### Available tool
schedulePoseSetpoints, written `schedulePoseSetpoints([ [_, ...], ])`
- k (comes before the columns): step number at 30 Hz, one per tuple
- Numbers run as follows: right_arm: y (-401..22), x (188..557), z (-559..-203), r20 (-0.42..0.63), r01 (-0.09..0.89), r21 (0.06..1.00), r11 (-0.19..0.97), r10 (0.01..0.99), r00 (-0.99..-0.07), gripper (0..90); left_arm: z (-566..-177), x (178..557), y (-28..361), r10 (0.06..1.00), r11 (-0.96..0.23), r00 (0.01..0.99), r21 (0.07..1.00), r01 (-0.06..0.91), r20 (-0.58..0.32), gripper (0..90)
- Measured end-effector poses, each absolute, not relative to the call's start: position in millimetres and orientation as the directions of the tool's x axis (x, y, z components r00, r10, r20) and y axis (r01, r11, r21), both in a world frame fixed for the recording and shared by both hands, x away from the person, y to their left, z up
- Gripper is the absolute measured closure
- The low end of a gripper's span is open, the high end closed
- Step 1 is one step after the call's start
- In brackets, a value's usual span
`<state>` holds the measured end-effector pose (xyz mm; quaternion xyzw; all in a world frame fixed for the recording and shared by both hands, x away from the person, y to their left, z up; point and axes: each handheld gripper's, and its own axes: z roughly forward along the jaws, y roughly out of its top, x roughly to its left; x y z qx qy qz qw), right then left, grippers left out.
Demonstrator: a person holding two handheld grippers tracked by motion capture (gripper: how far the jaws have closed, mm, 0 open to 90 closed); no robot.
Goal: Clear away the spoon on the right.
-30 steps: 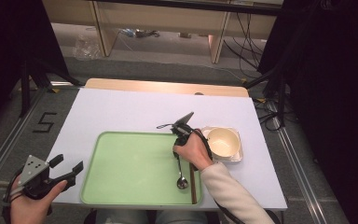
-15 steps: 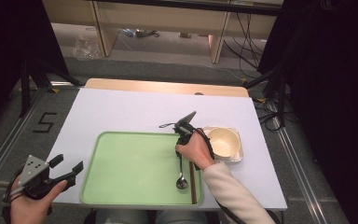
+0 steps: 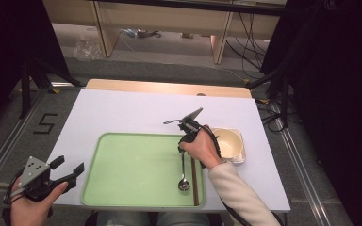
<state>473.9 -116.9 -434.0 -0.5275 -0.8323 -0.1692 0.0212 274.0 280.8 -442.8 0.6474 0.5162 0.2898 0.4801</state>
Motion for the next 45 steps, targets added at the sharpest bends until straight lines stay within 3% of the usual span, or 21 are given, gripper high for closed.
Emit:
schedulePoseSetpoints([
  [5,-133.8,478.3,-422.8,0.159,0.856,0.279,0.436,0.858,-0.489,60.1,-442.8,274.0,281.1,0.949,-0.01,0.295,0.92,0.392,-0.115,24.9],
  [7,-144.0,482.9,-419.8,0.121,0.803,0.316,0.505,0.818,-0.562,55.9,-442.9,274.2,281.1,0.949,-0.01,0.294,0.92,0.392,-0.115,24.8],
  [8,-145.3,479.7,-415.5,0.126,0.837,0.294,0.462,0.849,-0.513,53.6,-442.9,274.4,281.0,0.949,-0.012,0.294,0.919,0.394,-0.113,24.8],
  [9,-151.4,481.8,-413.5,0.106,0.812,0.317,0.49,0.832,-0.544,52.1,-443.2,274.8,281.0,0.948,-0.013,0.297,0.919,0.395,-0.114,24.8],
  [10,-152.3,480.2,-408.9,0.122,0.842,0.306,0.444,0.859,-0.498,50.8,-443.8,275.5,280.8,0.947,-0.013,0.302,0.92,0.391,-0.114,24.7],
  [15,-169.2,483.7,-398.4,0.09,0.833,0.353,0.426,0.871,-0.483,47.0,-443.5,275.8,280.4,0.947,-0.015,0.301,0.918,0.395,-0.115,24.7],
  [21,-184.7,483.4,-387.9,0.099,0.843,0.398,0.361,0.897,-0.431,47.4,-443.7,276.8,279.5,0.946,-0.014,0.301,0.917,0.399,-0.117,24.7],
  [23,-192.2,485.4,-386.8,0.092,0.828,0.41,0.382,0.886,-0.454,47.5,-443.9,276.9,279.4,0.946,-0.014,0.303,0.917,0.399,-0.118,24.7],
  [35,-227.7,489.3,-380.6,0.07,0.869,0.405,0.285,0.938,-0.34,48.4,-444.7,277.6,279.0,0.944,-0.013,0.306,0.918,0.397,-0.119,24.6],
  [45,-244.0,489.7,-379.9,0.067,0.869,0.413,0.274,0.942,-0.328,46.9,-444.6,277.3,278.7,0.943,-0.015,0.31,0.916,0.4,-0.12,24.5],
])
